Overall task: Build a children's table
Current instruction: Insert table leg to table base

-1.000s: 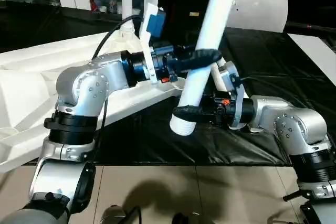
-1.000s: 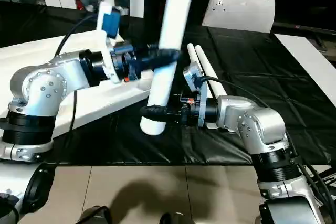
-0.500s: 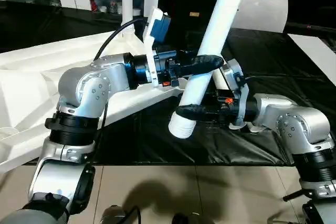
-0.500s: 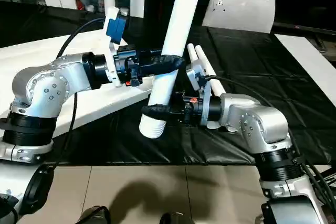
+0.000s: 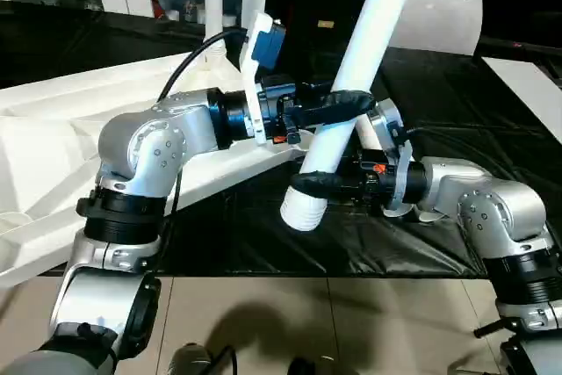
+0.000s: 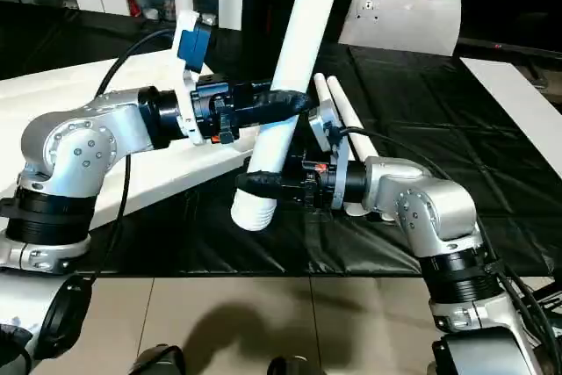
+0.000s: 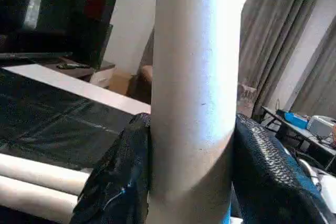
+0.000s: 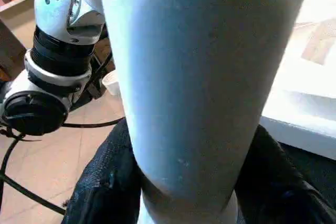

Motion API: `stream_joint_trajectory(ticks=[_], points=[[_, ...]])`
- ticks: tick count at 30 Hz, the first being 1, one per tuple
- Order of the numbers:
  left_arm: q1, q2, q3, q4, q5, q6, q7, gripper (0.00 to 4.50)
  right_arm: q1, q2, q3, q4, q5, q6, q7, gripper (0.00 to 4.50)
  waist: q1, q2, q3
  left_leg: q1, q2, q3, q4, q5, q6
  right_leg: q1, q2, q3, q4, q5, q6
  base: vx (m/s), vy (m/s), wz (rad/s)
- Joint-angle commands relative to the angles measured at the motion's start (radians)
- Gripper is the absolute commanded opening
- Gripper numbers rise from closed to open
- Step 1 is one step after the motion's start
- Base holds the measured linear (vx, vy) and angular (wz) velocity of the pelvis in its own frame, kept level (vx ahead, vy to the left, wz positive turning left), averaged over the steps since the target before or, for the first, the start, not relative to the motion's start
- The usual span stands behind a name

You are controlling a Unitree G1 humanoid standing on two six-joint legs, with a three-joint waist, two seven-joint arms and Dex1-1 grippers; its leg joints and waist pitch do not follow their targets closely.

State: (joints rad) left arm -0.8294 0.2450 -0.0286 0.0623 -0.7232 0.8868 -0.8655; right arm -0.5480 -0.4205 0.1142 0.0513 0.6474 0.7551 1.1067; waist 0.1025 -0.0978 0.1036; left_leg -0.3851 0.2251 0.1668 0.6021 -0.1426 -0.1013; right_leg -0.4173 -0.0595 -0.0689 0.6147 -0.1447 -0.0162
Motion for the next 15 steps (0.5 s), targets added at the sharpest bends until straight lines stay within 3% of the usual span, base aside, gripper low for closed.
stream_joint_trajectory(ticks=[1, 6, 15], points=[[-0.017, -0.016, 0.008, -0.014, -0.015, -0.014, 0.002, 1.85, -0.01, 0.007, -0.016, 0.0, 0.02, 0.018, 0.002, 2.63, 0.0, 0.015, -0.096, 0.018, 0.0, 0.006, -0.061, -0.241, -0.022, 0.055, -0.062, 0.033, -0.083, -0.395, -0.112, 0.0, 0.0, 0.0], [-0.015, -0.015, 0.006, -0.014, -0.013, -0.014, -0.001, 1.85, -0.008, 0.006, -0.01, -0.005, 0.001, -0.006, -0.002, 3.04, 0.0, 0.016, -0.097, 0.019, 0.002, 0.005, -0.062, -0.242, -0.022, 0.054, -0.062, 0.033, -0.083, -0.396, -0.111, 0.0, 0.0, 0.0], [-0.013, -0.01, -0.002, -0.016, -0.002, -0.014, -0.017, 1.85, -0.005, 0.004, -0.009, -0.008, 0.001, -0.003, 0.003, 3.06, -0.001, 0.015, -0.096, 0.018, 0.001, 0.005, -0.062, -0.245, -0.022, 0.054, -0.062, 0.032, -0.084, -0.406, -0.106, 0.0, 0.0, 0.0]])
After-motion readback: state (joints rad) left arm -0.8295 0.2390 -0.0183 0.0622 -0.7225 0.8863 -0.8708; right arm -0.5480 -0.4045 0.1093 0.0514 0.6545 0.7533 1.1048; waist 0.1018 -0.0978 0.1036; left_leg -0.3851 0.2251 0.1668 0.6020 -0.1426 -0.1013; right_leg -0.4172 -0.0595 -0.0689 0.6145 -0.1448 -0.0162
